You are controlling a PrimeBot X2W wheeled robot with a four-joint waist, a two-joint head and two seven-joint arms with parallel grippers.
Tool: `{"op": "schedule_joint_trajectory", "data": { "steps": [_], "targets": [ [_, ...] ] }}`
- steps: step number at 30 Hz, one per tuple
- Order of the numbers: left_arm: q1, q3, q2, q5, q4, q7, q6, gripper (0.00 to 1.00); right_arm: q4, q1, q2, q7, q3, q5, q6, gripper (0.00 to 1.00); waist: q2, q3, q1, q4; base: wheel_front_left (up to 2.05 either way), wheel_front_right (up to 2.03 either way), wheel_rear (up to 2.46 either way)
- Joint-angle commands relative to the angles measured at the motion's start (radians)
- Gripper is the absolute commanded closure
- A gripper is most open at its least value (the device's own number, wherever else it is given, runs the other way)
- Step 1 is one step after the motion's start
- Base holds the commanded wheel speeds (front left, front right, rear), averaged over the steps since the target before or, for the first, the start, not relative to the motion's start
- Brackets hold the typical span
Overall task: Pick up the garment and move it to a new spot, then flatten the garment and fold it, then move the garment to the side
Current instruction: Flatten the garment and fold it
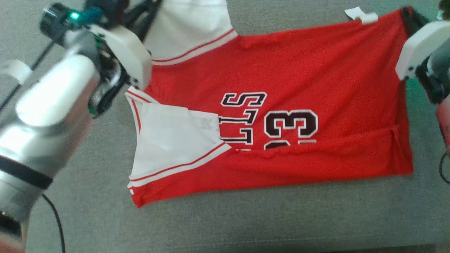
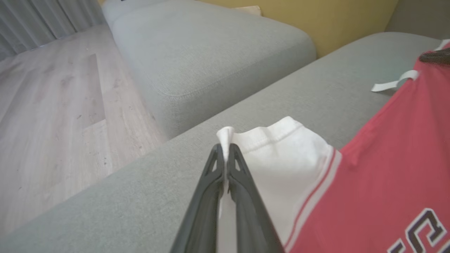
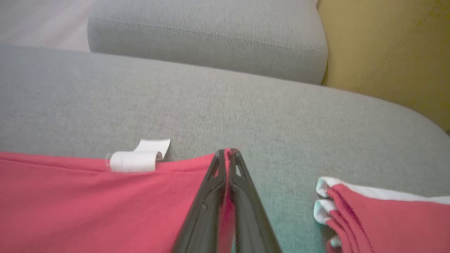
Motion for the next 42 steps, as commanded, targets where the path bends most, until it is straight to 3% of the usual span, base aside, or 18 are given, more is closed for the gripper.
{"op": "schedule_joint_trajectory", "data": {
  "steps": [1,15,23,33,42],
  "targets": [
    [-0.073,0.058,0.042,0.008,-0.009,-0.016,0.008,1.00,-0.035,-0.031,-0.011,-0.023,0.009,0.011,0.007,1.00,0.0000,-0.001,0.0000,-0.008,0.00,0.00,0.00],
    [-0.158,0.110,0.009,0.059,0.135,-0.172,0.029,1.00,-0.029,-0.086,0.018,-0.274,0.026,0.067,0.007,1.00,0.0000,-0.032,0.0000,-0.051,0.00,0.00,0.00],
    [-0.102,0.108,0.004,0.098,0.103,-0.182,-0.013,1.00,-0.047,-0.018,-0.021,-0.295,0.097,0.155,0.007,1.00,0.0000,-0.068,0.0000,-0.033,0.00,0.00,0.00],
    [0.060,0.046,0.096,0.112,-0.051,-0.163,-0.064,1.00,-0.155,0.140,-0.159,-0.220,0.230,0.294,0.007,1.00,0.0000,-0.150,0.0000,-0.012,0.00,0.00,0.00],
    [0.219,-0.056,0.240,0.055,-0.349,0.015,-0.102,1.00,-0.273,0.285,-0.298,-0.099,0.346,0.425,0.007,1.00,0.0000,-0.214,0.0000,0.006,0.00,0.00,0.00]
  ]
}}
